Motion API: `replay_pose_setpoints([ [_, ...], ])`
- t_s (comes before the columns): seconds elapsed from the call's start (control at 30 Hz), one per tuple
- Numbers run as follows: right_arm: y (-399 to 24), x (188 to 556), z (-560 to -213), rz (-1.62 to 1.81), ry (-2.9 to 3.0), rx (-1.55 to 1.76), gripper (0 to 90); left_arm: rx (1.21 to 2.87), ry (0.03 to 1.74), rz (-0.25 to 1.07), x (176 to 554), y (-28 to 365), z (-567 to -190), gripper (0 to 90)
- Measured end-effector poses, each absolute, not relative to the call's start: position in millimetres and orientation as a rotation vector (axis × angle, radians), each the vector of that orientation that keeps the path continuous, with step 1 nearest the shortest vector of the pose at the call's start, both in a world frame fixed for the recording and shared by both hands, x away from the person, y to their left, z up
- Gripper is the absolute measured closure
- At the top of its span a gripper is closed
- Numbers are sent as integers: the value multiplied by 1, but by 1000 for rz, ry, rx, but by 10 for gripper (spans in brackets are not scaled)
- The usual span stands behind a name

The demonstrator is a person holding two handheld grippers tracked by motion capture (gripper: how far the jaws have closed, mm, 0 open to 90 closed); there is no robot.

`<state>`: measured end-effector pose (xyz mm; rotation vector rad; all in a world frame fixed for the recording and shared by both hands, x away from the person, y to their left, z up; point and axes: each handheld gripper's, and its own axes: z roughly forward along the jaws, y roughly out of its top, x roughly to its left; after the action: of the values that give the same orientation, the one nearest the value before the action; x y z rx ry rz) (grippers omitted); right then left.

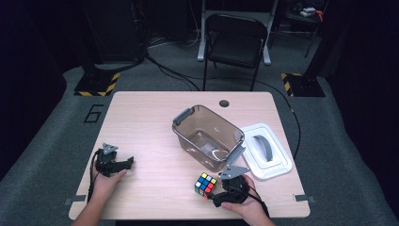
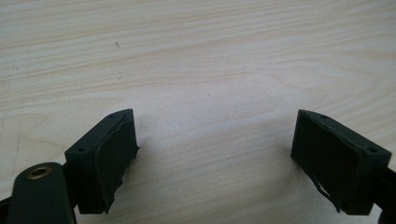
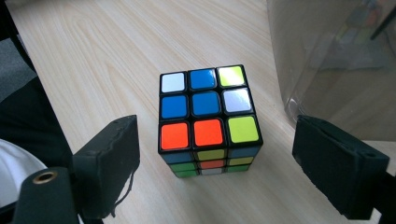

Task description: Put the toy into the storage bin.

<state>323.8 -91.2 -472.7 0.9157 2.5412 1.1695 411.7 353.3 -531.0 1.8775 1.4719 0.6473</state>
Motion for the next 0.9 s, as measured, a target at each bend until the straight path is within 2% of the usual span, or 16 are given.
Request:
replay_pose_setpoints([
  [0.9, -66, 329, -487, 1132, 2557, 924, 217, 1878, 1472, 647, 412, 353, -531, 141],
])
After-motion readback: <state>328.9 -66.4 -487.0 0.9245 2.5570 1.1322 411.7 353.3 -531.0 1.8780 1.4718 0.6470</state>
